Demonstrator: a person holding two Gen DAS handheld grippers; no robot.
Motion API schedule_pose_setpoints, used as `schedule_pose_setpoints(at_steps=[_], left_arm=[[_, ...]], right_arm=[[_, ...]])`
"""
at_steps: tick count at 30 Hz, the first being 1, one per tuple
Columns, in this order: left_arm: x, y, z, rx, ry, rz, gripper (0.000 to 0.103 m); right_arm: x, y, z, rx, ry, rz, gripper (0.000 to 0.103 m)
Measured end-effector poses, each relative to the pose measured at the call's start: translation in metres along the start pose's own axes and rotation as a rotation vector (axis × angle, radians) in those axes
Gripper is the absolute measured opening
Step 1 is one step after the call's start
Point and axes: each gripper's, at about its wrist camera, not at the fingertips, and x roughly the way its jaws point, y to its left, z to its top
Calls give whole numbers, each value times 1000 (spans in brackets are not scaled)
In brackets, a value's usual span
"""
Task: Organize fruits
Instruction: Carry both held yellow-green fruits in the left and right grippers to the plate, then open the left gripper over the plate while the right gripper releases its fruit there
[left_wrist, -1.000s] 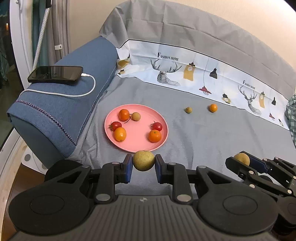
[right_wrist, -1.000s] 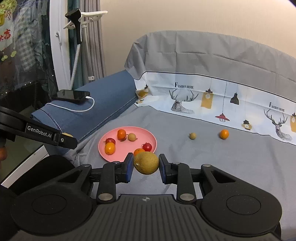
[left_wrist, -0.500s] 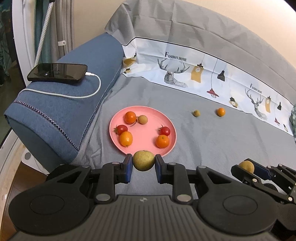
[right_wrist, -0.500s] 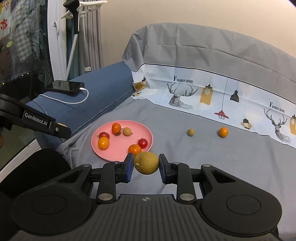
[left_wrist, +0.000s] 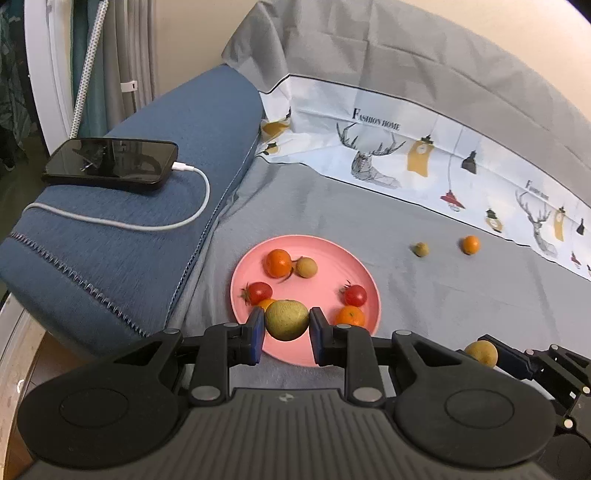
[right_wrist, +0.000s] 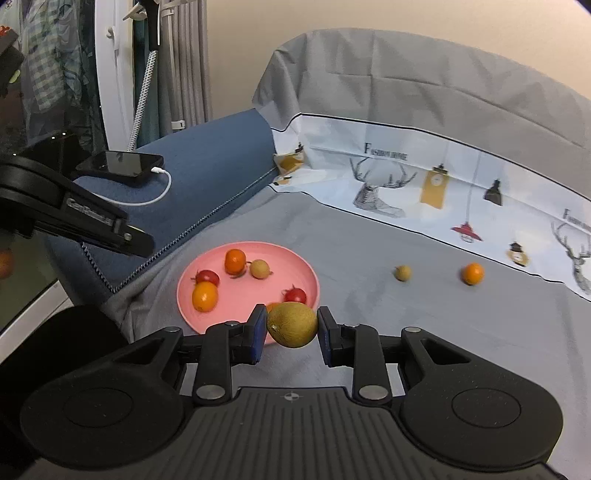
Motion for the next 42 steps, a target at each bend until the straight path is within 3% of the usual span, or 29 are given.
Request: schedule_pose_setpoints(at_steps=[9, 19, 33, 34, 36, 37, 38, 40, 42], left_arm=[[56, -9, 20, 27, 53, 13, 28], [110, -12, 25, 34, 118, 17, 28], [147, -3, 24, 30, 161, 33, 28], [146, -3, 25, 34, 150, 31, 34], [143, -3, 26, 36, 135, 22, 65], [140, -1, 27, 23, 121, 29, 90], [136, 1, 28, 4, 98, 42, 101], [127, 3, 30, -7, 66, 40, 103], [121, 5, 29, 11, 72, 29, 103]], right_arm=[[63, -2, 20, -5, 23, 29, 30], [120, -2, 20, 1, 96, 40, 30], [160, 0, 23, 12, 144, 62, 30], [162, -1, 24, 16, 147, 71, 31], [162, -4, 27, 37, 139, 86, 32], [162, -5, 29, 45, 138, 87, 39], [162, -6, 30, 52, 136, 89, 52], [156, -8, 32, 59, 126, 93, 65], [148, -9, 30, 51, 130, 93, 70]])
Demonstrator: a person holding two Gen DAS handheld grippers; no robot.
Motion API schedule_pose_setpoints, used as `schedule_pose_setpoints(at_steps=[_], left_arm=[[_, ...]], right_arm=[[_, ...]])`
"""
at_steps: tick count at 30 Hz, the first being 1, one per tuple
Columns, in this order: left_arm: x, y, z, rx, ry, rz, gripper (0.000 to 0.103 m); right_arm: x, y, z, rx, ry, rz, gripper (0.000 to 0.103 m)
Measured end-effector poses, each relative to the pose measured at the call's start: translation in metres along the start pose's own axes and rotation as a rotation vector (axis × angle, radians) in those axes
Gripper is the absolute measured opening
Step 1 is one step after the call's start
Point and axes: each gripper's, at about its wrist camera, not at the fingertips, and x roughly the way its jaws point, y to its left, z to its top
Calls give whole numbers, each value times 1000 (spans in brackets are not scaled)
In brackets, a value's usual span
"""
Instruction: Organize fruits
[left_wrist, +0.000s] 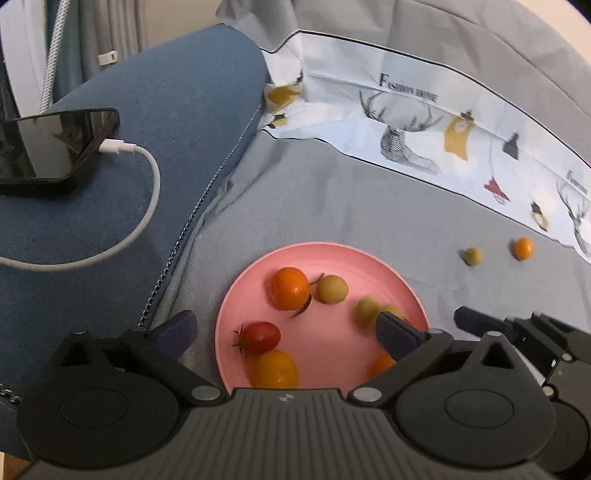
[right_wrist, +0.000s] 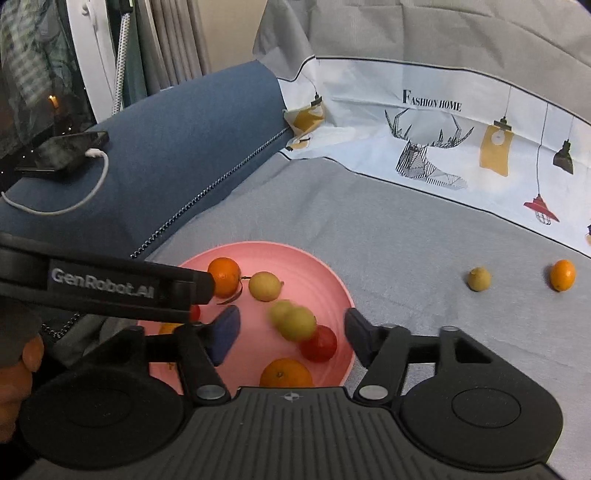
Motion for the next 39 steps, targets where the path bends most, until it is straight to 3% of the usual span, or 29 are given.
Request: schedule_pose_setpoints(at_steps=[8, 12, 15, 22, 39], left_arm=[[-33, 1, -40, 29, 85, 80, 103], [-64, -1, -68, -5, 96, 82, 103], [-90, -2, -86, -42, 55, 114, 103], [-138, -11, -96, -34, -58, 114, 103], [-208, -33, -121, 17, -245, 124, 103]], right_arm=[[-55, 11, -34, 15, 52, -20, 92], [-91, 22, -50, 13, 41, -57, 95], [-117, 37, -59, -39, -16, -119, 98], [-171, 40, -67, -11, -140, -166, 100], [-236, 45, -87, 10, -265, -183, 102]])
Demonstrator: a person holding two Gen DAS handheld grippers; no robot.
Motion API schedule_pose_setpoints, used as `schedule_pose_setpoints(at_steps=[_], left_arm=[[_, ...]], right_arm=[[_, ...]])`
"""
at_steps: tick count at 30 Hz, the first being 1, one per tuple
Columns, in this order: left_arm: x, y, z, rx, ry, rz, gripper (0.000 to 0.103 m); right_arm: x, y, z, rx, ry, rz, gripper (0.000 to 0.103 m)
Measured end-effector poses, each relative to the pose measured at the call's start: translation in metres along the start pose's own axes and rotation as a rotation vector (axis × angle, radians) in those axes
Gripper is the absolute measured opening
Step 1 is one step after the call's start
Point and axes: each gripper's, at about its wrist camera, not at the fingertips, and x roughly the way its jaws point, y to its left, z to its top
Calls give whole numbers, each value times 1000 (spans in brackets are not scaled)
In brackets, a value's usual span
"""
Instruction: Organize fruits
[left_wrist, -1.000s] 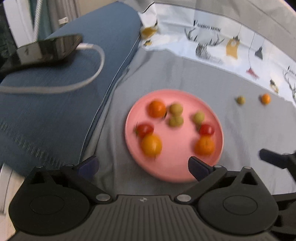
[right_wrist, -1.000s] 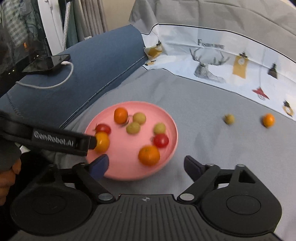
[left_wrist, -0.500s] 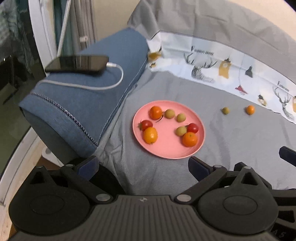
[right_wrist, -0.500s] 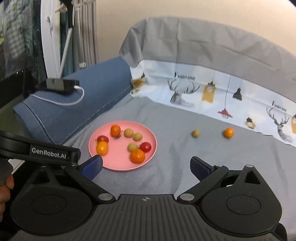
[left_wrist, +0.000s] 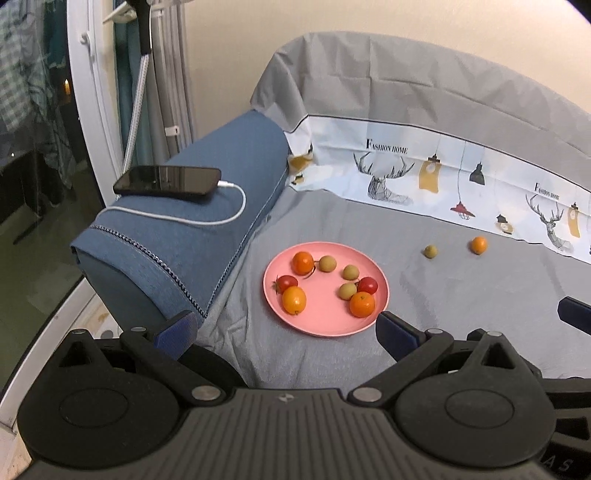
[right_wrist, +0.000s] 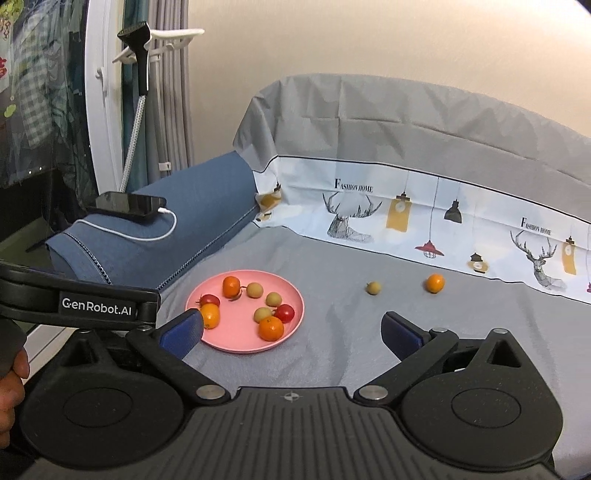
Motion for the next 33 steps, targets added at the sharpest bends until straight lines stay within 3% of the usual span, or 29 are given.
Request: schedule_pose_setpoints(at_steps=[11, 33], left_arm=[[-14, 0, 0, 14, -56, -16, 103], [-9, 4, -1, 8, -25, -26, 103]], right_arm=[[-10, 3, 0, 4, -28, -1, 102], [-8, 4, -1, 9, -3, 7, 102]])
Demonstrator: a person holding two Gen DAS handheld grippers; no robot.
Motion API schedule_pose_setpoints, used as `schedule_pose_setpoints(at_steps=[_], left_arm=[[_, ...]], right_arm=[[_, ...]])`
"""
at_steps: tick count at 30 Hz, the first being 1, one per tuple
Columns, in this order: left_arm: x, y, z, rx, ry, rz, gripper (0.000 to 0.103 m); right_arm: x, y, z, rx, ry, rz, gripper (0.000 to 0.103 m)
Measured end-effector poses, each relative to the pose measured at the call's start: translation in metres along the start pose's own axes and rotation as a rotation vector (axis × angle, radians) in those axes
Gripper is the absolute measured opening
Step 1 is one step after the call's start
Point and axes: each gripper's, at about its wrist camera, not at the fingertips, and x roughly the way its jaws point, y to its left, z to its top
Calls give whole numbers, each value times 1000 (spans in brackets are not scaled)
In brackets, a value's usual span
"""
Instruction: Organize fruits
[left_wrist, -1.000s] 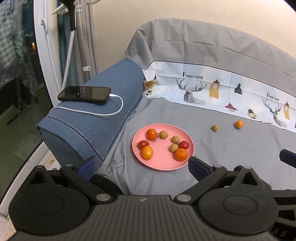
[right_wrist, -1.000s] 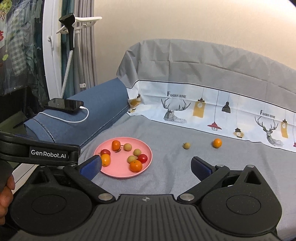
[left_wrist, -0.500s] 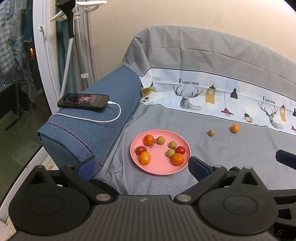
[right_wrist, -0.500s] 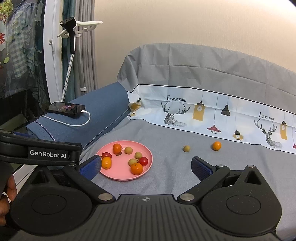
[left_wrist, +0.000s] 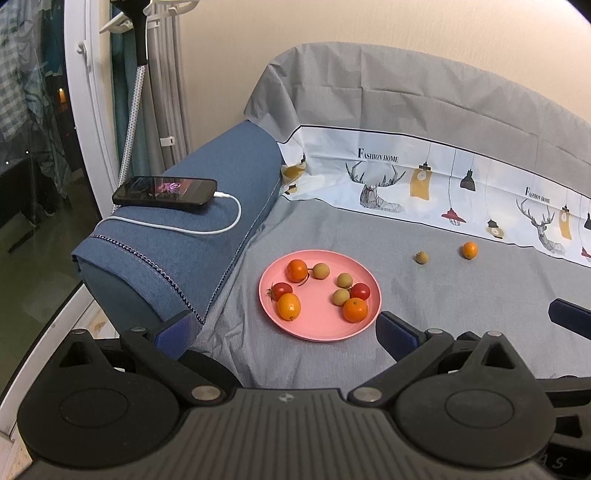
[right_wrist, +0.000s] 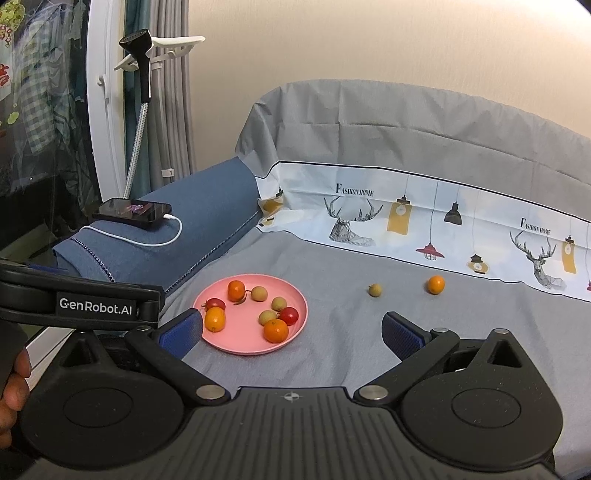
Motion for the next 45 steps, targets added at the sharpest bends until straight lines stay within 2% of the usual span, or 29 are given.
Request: schedule_pose_setpoints(at_steps=[33, 45], left_arm=[[24, -4, 0, 19, 63, 0, 103], [43, -9, 0, 32, 116, 2, 103]], right_arm=[[23, -8, -4, 36, 67, 15, 102], [40, -15, -9, 64, 116, 25, 102]])
